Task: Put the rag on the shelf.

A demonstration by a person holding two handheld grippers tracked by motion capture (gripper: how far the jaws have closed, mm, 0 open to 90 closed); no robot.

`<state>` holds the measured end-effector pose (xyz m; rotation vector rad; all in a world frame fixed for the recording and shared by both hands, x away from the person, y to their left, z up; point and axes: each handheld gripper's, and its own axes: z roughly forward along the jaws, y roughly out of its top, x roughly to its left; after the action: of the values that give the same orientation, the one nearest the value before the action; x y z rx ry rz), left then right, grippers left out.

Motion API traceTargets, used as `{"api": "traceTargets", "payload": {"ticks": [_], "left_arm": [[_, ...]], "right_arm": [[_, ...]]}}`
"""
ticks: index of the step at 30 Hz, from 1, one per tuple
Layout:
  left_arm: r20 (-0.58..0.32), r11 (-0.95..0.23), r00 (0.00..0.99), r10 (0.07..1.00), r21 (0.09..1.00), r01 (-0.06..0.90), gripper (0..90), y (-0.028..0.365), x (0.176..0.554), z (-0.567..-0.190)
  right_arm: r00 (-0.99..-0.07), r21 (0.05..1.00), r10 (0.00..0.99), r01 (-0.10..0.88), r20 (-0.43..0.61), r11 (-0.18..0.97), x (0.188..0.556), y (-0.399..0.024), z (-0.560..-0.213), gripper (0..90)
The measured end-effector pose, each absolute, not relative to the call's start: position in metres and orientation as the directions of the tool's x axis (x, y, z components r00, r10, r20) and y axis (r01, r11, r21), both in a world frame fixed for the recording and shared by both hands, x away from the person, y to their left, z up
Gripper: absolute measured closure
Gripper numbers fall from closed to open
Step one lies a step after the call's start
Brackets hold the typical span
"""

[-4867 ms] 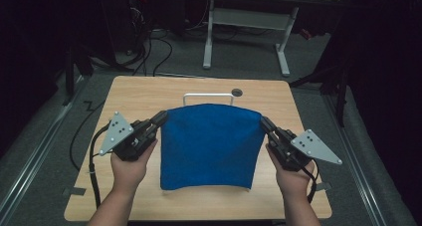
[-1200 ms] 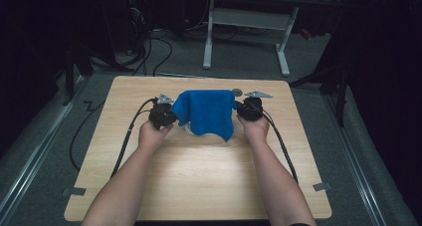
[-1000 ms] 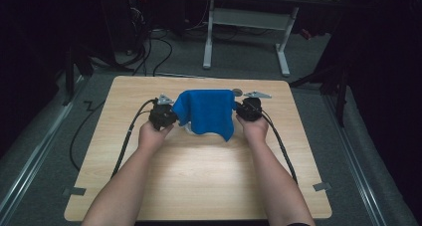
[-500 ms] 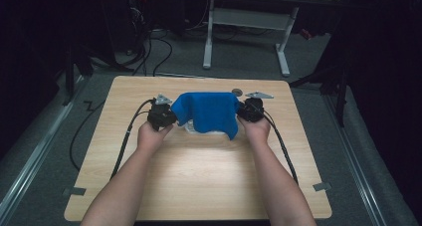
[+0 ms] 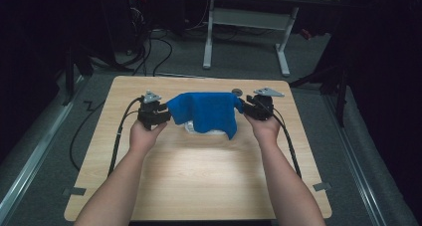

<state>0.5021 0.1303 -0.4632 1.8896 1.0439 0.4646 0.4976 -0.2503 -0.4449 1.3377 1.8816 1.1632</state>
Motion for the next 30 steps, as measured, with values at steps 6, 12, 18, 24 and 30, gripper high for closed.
{"api": "traceTargets", "payload": {"ticks": [6, 12, 18, 24, 30], "left_arm": [[-0.092, -0.235, 0.566, 0.819, 0.847, 0.478, 54.3, 0.137, 0.5, -0.462], [-0.088, -0.238, 0.564, 0.821, 0.845, 0.479, 53.1, 0.139, 0.496, -0.464], [-0.071, -0.256, 0.565, 0.822, 0.84, 0.478, 52.6, 0.139, 0.492, -0.465], [-0.076, -0.242, 0.558, 0.826, 0.847, 0.473, 51.1, 0.146, 0.483, -0.464], [-0.073, -0.242, 0.548, 0.833, 0.843, 0.48, 47.6, 0.157, 0.466, -0.466]], "right_arm": [[-0.336, 0.881, 0.941, 0.453, 0.027, 0.136, 0.492, -0.256, -0.439, 57.4], [-0.311, 0.89, 0.95, 0.439, 0.025, 0.12, 0.485, -0.271, -0.435, 57.0], [-0.297, 0.887, 0.955, 0.442, 0.008, 0.13, 0.478, -0.281, -0.434, 56.0], [-0.292, 0.897, 0.956, 0.424, 0.004, 0.126, 0.466, -0.29, -0.433, 55.0], [-0.304, 0.896, 0.952, 0.417, -0.023, 0.155, 0.445, -0.296, -0.433, 49.8]]}}
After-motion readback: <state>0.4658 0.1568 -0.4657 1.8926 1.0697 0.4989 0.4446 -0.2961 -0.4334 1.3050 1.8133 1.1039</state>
